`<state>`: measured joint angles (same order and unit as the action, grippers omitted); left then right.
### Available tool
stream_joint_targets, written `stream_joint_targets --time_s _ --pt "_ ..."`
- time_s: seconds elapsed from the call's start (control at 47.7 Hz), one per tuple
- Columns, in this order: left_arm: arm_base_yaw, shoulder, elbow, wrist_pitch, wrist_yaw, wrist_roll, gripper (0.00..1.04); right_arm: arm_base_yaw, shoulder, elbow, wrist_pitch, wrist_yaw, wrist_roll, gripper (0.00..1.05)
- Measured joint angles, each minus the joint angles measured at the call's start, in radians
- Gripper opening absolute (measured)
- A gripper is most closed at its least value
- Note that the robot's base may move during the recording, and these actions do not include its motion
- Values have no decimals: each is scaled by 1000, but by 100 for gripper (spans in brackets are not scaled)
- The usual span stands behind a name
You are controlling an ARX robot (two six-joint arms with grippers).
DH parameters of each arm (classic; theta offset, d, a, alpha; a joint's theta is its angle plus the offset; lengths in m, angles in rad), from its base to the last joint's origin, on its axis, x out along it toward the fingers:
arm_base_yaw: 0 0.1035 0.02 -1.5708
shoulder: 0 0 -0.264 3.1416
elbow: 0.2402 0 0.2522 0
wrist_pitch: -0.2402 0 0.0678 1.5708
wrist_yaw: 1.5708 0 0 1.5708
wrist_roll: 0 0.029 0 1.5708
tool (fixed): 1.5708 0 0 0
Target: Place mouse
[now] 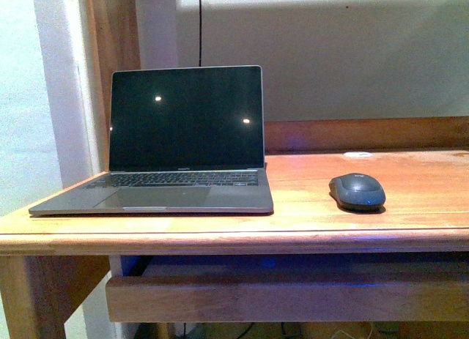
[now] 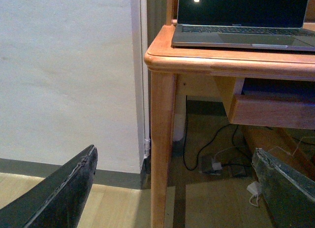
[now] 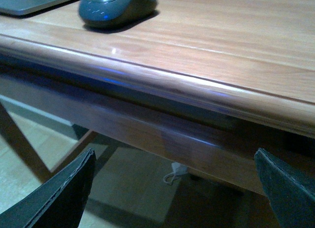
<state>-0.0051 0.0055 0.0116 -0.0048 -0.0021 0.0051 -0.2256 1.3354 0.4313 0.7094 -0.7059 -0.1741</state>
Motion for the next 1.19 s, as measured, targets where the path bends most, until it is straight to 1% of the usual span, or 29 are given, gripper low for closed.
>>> stream_joint_targets --time_s 0.105,0.189,0.272,0.377,0.482,0.629,0.65,0.67,0.733,0.88,1.09,1.152,1.194 --pt "0 0 0 0 0 0 97 -68 -55 -6 -13 17 32 97" --pt "0 0 0 0 0 0 97 -114 -117 -15 -27 73 78 97" --pt "0 0 0 0 0 0 97 -141 -174 -23 -55 127 123 97" --pt "0 0 0 0 0 0 97 -180 -288 -50 -132 171 214 97" --pt "0 0 0 0 0 0 97 -212 -426 -105 -229 183 295 97" --pt "0 0 0 0 0 0 97 -217 -461 -118 -239 182 322 97" --pt "0 0 0 0 0 0 97 -212 -463 -124 -220 197 315 95" --pt "0 0 0 0 0 0 97 -200 -474 -141 -175 254 287 90" --pt "0 0 0 0 0 0 97 -168 -496 -177 -140 325 243 81" --pt "0 0 0 0 0 0 97 -97 -576 -245 -150 390 202 60" --pt "0 0 0 0 0 0 97 -18 -672 -301 -189 472 185 32" --pt "0 0 0 0 0 0 97 16 -717 -324 -212 504 183 18" --pt "0 0 0 0 0 0 97 31 -738 -334 -224 517 182 11"
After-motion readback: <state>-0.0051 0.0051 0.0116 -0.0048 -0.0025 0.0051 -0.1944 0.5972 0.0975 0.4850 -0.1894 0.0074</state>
